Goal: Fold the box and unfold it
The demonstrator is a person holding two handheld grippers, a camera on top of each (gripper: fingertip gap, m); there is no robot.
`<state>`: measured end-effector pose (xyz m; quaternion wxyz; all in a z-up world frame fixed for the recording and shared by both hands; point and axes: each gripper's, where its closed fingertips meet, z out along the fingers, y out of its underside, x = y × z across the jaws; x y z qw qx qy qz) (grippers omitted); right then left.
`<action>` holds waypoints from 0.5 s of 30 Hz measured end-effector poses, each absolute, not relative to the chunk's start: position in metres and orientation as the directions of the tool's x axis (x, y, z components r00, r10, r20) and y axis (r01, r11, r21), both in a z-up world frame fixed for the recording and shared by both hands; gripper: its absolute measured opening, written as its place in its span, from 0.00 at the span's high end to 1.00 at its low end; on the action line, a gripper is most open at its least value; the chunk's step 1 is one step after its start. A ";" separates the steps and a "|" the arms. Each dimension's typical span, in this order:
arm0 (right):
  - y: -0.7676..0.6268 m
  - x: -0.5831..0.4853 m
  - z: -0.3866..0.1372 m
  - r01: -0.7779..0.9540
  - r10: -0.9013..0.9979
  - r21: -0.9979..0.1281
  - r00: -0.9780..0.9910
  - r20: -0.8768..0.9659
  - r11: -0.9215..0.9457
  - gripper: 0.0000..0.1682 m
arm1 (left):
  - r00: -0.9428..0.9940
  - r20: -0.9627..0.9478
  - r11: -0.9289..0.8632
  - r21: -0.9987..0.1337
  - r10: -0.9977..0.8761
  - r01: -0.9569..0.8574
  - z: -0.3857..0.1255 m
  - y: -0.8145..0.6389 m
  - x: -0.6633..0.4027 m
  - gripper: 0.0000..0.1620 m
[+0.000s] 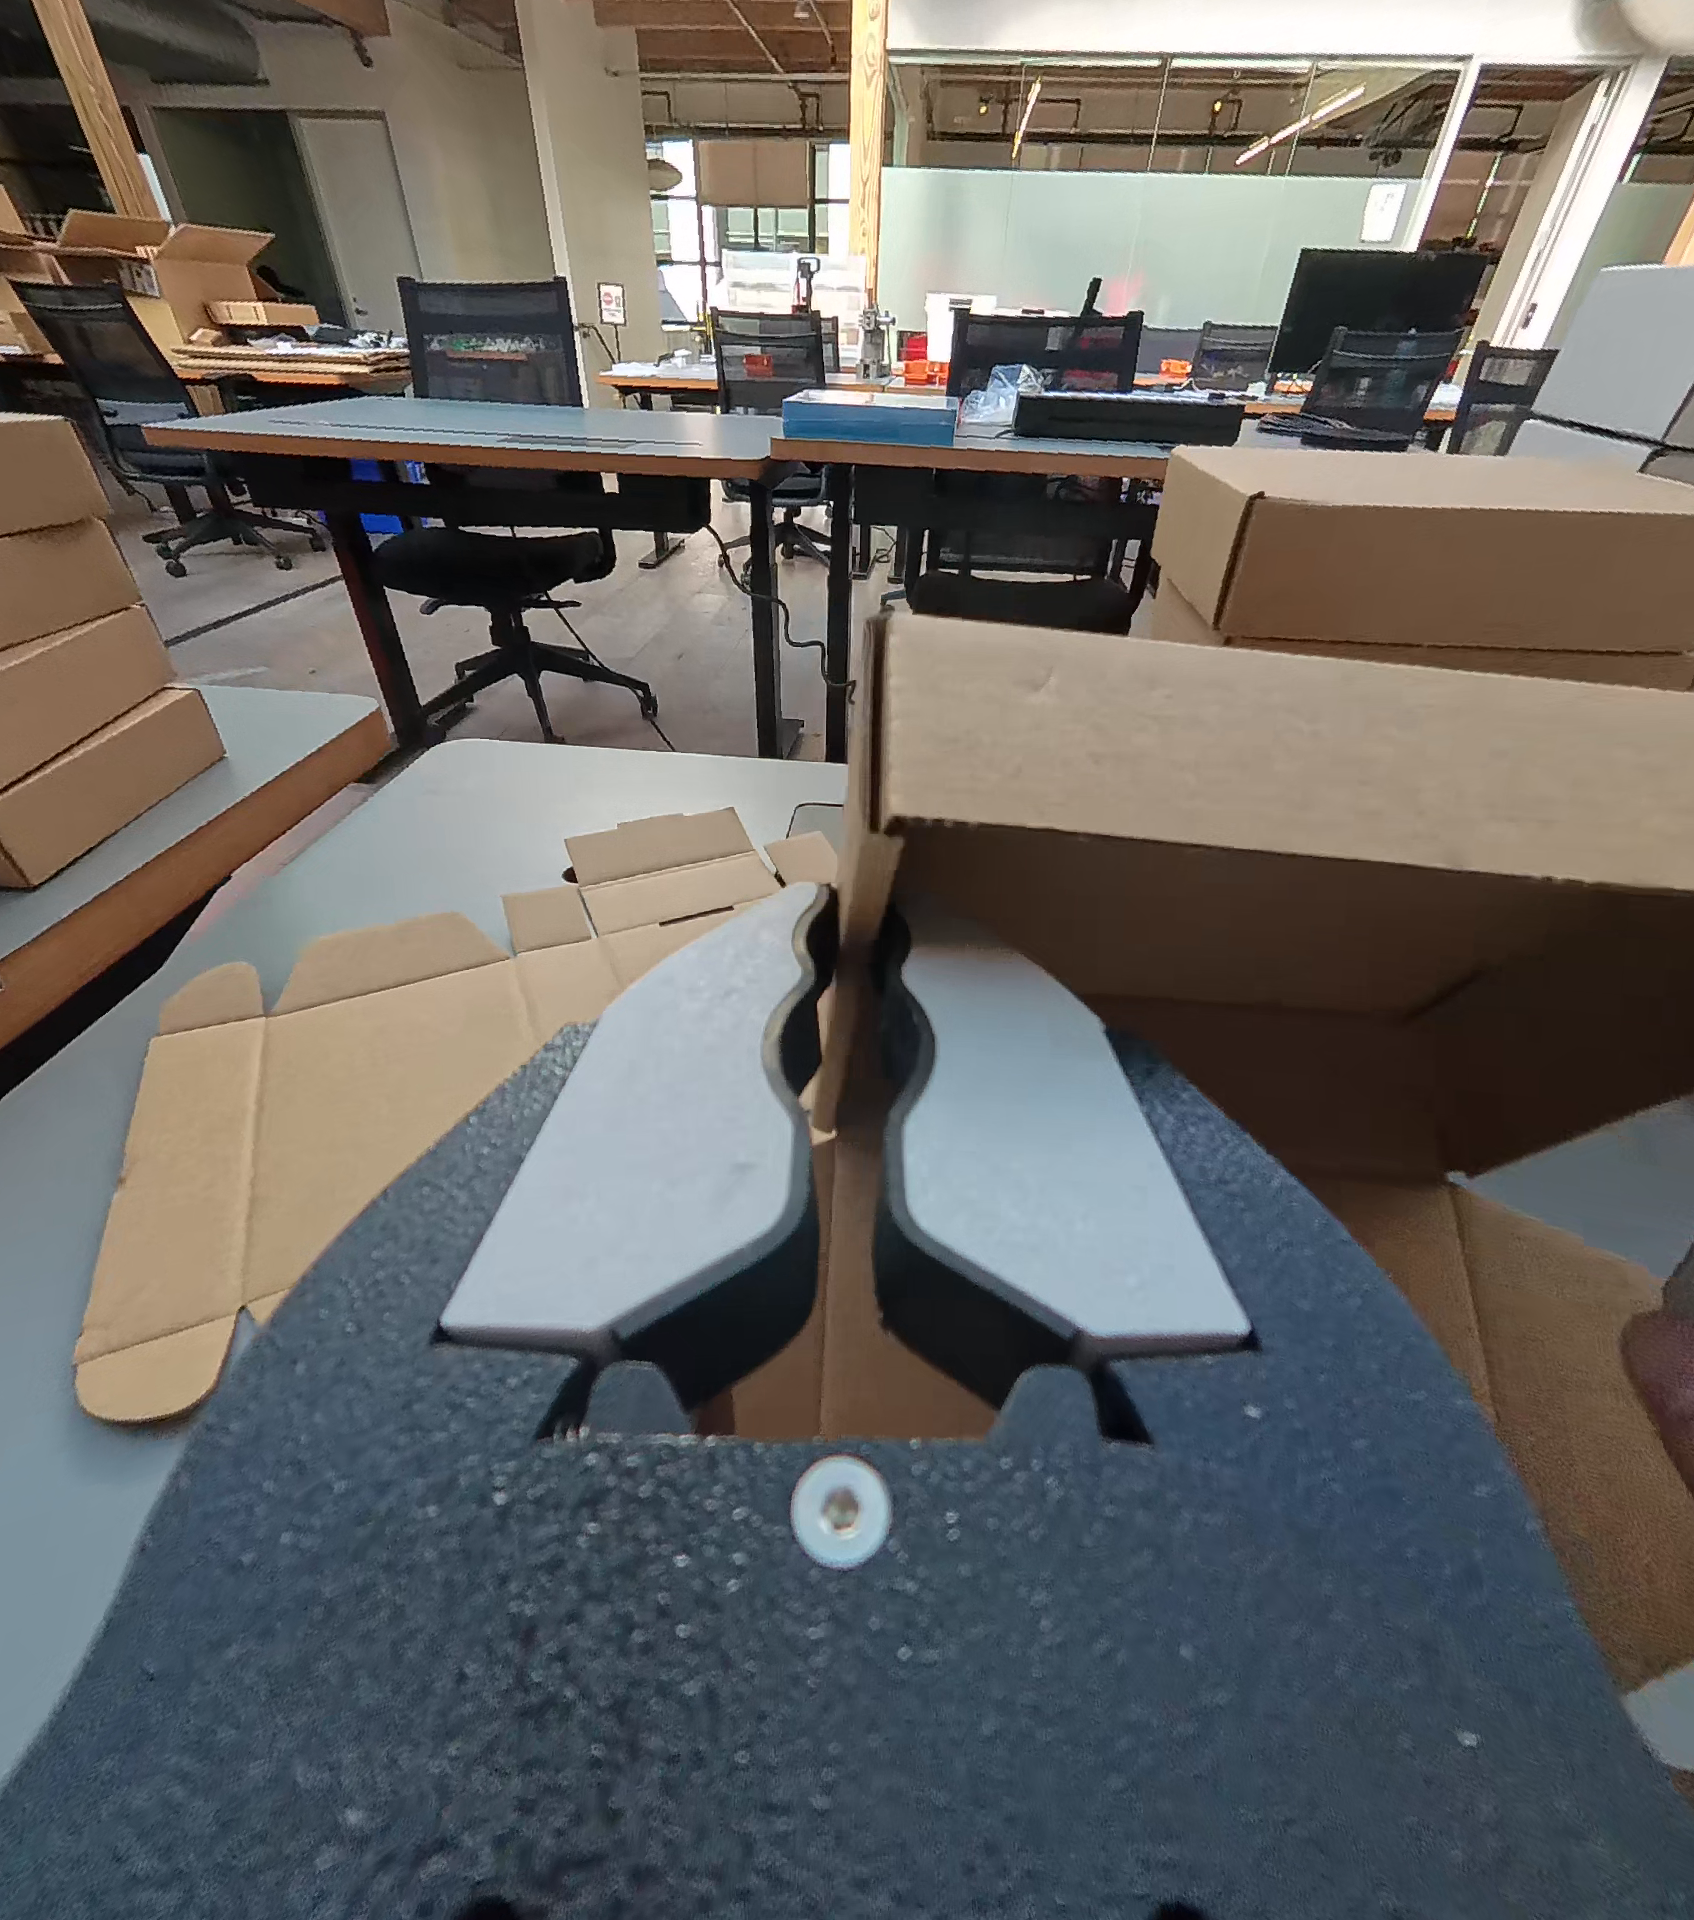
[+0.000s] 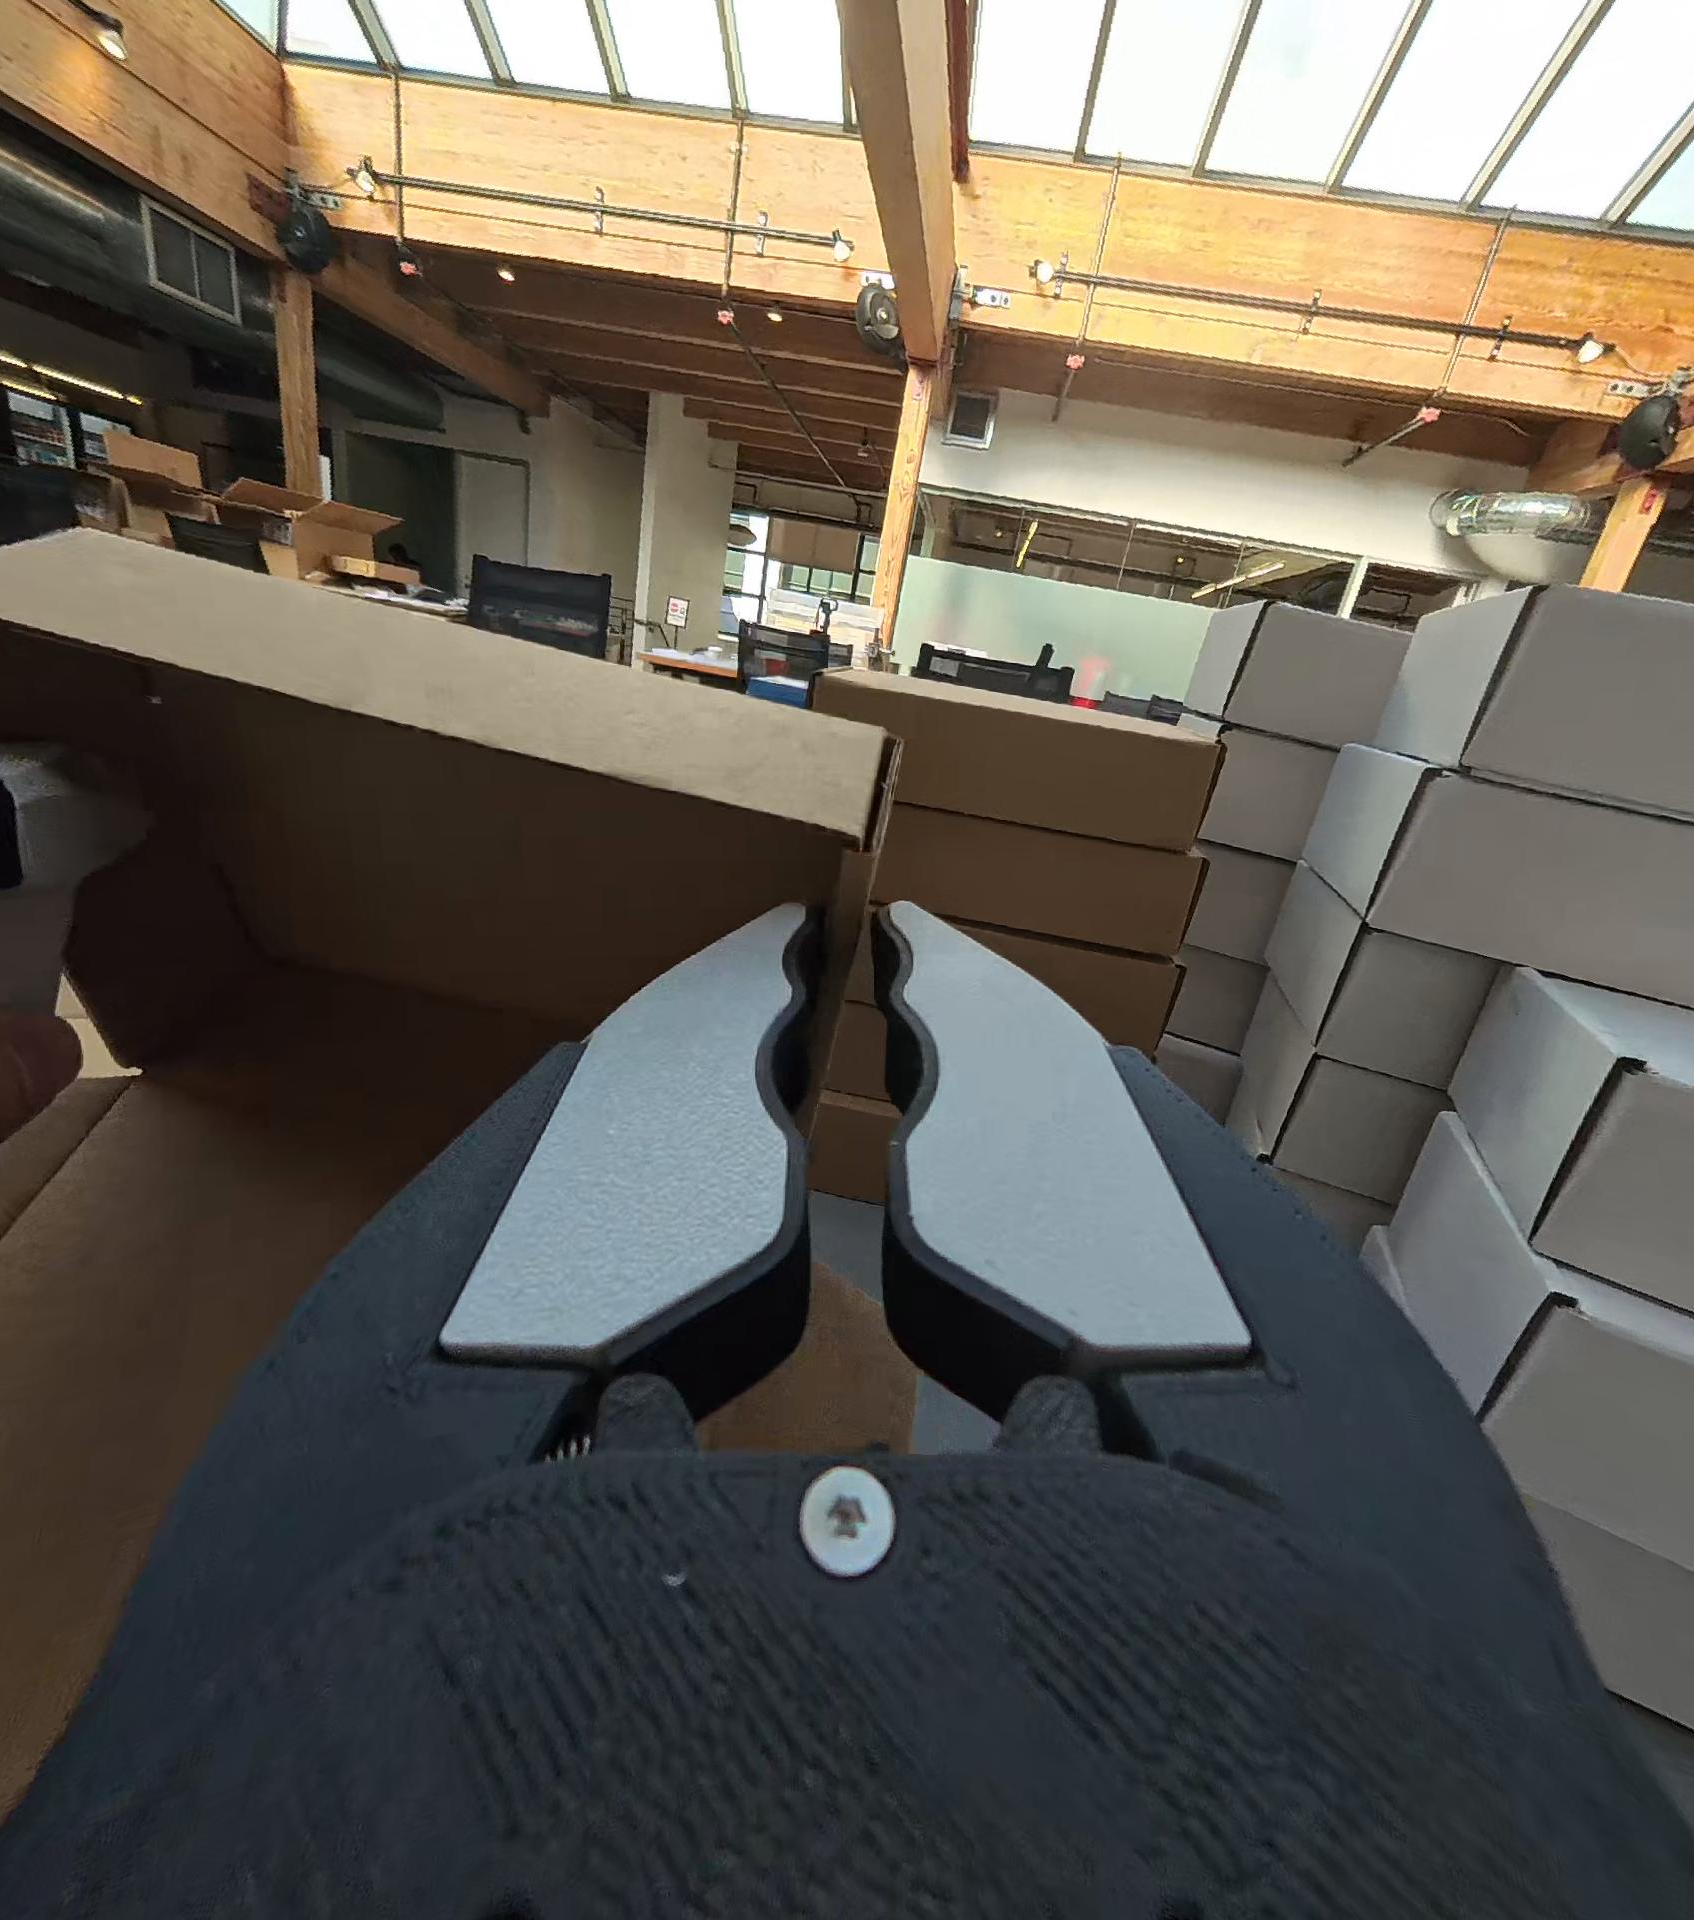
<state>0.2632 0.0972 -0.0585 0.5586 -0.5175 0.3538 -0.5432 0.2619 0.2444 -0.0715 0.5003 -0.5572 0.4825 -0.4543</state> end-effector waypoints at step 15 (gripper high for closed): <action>0.108 0.222 -0.032 0.259 -0.834 -0.959 0.499 0.236 -0.116 0.54 | 0.008 0.018 -0.019 -0.993 -1.000 -0.119 -0.056 0.274 0.264 0.97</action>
